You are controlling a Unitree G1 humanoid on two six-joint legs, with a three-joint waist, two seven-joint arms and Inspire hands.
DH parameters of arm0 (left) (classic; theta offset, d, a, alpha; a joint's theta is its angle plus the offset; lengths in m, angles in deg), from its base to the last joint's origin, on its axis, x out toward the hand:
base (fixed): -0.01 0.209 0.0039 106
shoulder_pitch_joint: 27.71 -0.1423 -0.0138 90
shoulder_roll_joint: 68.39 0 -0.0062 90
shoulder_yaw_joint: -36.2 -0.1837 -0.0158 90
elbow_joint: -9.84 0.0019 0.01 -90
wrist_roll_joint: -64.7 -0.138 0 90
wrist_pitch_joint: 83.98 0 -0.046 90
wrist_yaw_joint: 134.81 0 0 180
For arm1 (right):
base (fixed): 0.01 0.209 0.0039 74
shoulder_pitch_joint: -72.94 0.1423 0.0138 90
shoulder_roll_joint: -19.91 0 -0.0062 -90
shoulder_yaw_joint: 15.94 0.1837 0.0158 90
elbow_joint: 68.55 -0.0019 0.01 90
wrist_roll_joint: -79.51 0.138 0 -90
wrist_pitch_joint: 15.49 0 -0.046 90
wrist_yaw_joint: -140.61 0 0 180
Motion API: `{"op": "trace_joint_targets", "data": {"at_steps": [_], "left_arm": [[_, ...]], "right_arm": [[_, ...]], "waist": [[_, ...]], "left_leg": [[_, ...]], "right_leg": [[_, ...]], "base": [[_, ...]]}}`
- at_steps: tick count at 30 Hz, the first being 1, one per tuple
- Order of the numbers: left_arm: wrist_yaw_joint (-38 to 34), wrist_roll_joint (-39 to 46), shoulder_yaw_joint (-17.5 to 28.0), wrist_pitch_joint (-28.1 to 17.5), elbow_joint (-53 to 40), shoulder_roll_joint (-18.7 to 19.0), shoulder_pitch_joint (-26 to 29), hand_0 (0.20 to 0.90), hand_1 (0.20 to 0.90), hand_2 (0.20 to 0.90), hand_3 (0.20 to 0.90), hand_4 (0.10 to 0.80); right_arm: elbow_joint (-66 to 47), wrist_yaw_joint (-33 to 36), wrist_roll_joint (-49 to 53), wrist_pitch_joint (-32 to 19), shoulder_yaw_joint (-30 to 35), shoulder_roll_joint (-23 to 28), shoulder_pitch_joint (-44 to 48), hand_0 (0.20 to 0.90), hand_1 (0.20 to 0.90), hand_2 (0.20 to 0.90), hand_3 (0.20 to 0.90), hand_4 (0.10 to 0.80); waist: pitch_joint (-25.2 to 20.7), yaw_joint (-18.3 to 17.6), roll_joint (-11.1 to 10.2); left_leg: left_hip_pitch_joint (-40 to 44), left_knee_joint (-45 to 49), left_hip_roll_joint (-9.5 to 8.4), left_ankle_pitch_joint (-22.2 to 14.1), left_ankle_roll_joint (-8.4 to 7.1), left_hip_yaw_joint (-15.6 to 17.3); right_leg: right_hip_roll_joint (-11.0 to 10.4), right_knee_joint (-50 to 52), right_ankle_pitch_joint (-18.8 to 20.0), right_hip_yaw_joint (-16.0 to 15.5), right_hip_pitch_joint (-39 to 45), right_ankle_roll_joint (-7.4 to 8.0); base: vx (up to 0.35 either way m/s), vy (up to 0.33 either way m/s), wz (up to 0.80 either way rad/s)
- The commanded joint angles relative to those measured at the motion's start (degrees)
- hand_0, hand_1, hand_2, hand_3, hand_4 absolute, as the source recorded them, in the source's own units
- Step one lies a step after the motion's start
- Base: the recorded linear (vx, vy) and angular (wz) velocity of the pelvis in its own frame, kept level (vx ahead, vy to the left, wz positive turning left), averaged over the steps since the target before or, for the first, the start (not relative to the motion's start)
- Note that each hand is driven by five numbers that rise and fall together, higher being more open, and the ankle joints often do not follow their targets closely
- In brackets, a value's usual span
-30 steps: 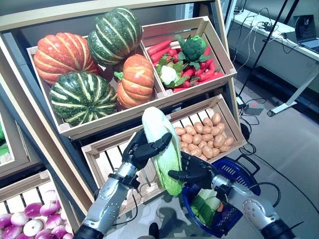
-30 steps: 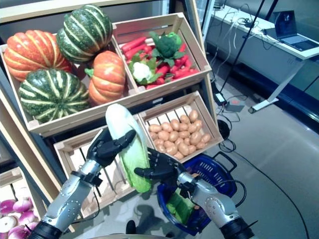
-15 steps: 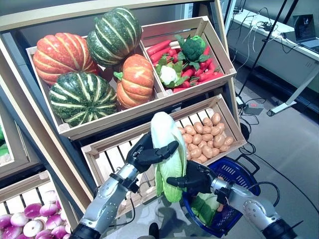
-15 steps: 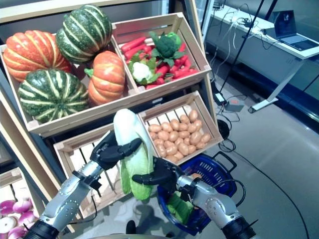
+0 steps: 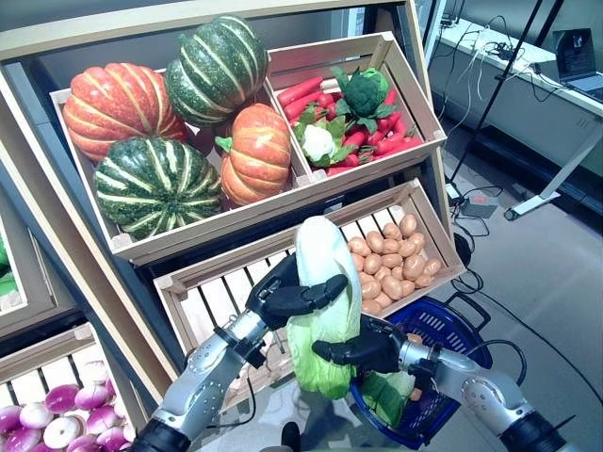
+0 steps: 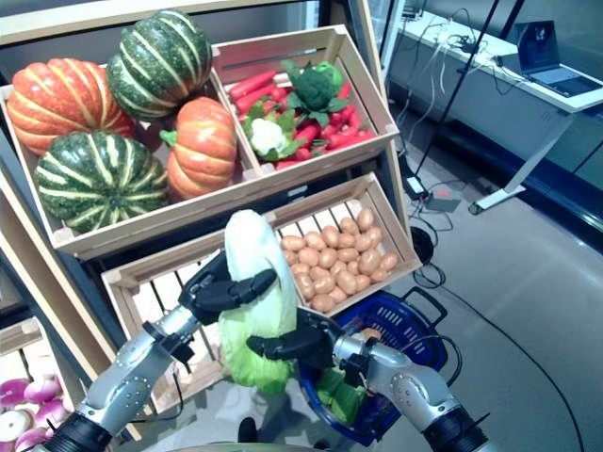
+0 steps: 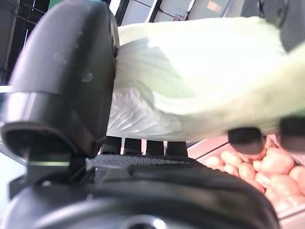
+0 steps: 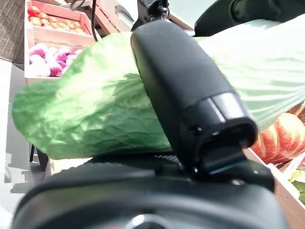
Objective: Put vegetables into the basket
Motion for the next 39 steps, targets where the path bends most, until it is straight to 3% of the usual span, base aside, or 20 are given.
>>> {"op": "trace_joint_targets", "data": {"at_steps": [1,2,9,19,23,28,34,39], "left_arm": [[2.84,2.37,-0.28,-4.79,-5.35,-1.94,7.10,0.580,0.580,0.580,0.580,0.587],[2.62,2.33,-0.14,-4.73,-5.37,-1.81,6.98,0.900,0.900,0.900,0.900,0.800],[0.65,0.90,2.71,-4.75,-6.10,-1.07,4.99,0.900,0.900,0.900,0.900,0.800],[-0.12,-2.29,14.00,-4.24,-9.46,0.72,-0.76,0.900,0.900,0.900,0.900,0.800],[0.61,-2.46,17.33,-4.70,-9.49,0.11,-2.64,0.900,0.900,0.900,0.900,0.800],[-1.69,-4.24,17.97,-5.85,-9.04,-0.80,-2.26,0.900,0.900,0.900,0.900,0.800],[-8.43,-4.08,18.91,-14.70,-8.22,-0.99,2.20,0.900,0.900,0.900,0.900,0.800],[-13.77,-7.79,18.65,-20.28,-8.17,-0.81,6.55,0.900,0.900,0.900,0.900,0.800]], "right_arm": [[-1.61,0.16,5.22,-3.93,1.14,-3.33,3.63,0.300,0.300,0.300,0.300,0.400],[-1.56,0.52,5.32,-4.06,1.43,-3.28,3.41,0.300,0.300,0.300,0.300,0.400],[-0.57,6.18,8.58,-8.30,6.77,-2.83,0.10,0.300,0.300,0.300,0.300,0.400],[0.34,14.55,13.35,-17.32,22.09,-5.63,-10.38,0.300,0.300,0.300,0.300,0.400],[2.59,14.44,21.31,-21.41,27.64,-9.86,-13.46,0.300,0.300,0.300,0.300,0.400],[7.23,16.67,25.15,-26.86,30.08,-13.98,-13.08,0.300,0.300,0.300,0.300,0.400],[14.08,20.51,30.34,-34.12,30.89,-15.03,-5.80,0.300,0.300,0.300,0.300,0.400],[20.62,25.45,36.65,-38.73,31.29,-14.83,1.44,0.300,0.300,0.300,0.300,0.400]], "waist": [[-3.83,0.56,-1.31],[-3.81,0.53,-1.29],[-3.42,0.21,-1.16],[-1.86,-1.50,-1.05],[-1.54,-2.05,-0.97],[-0.43,-2.28,-0.50],[7.04,-1.77,0.95],[15.68,-0.70,1.11]], "left_leg": [[3.77,0.10,1.56,-6.57,-1.57,1.00],[3.79,0.10,1.57,-6.57,-1.57,0.95],[3.81,0.10,1.80,-6.50,-1.61,1.07],[3.05,0.10,2.60,-6.05,-1.83,1.35],[2.12,0.10,2.93,-5.50,-2.13,1.41],[0.57,0.10,3.44,-4.68,-2.68,1.34],[-6.82,1.63,4.10,-2.41,-3.31,0.29],[-18.73,14.83,4.85,-3.58,-4.48,-1.05]], "right_leg": [[-3.99,-1.02,5.90,1.58,-2.90,3.16],[-3.98,-1.02,5.91,1.60,-2.89,3.17],[-3.79,-1.02,5.90,1.69,-2.91,3.16],[-2.84,-1.02,5.60,2.16,-3.47,2.54],[-2.25,-1.02,5.44,2.43,-4.12,2.22],[-1.64,-1.02,5.13,2.38,-4.93,1.63],[0.01,6.29,2.58,2.84,-13.49,-0.53],[0.67,16.55,-0.06,1.53,-22.09,-2.68]], "base": [[0.000,0.000,0.00],[0.000,0.000,0.00],[0.001,-0.018,0.00],[-0.018,-0.079,-0.02],[-0.017,-0.089,-0.01],[-0.015,-0.076,-0.02],[-0.245,-0.047,-0.01],[-0.266,-0.103,0.19]]}}
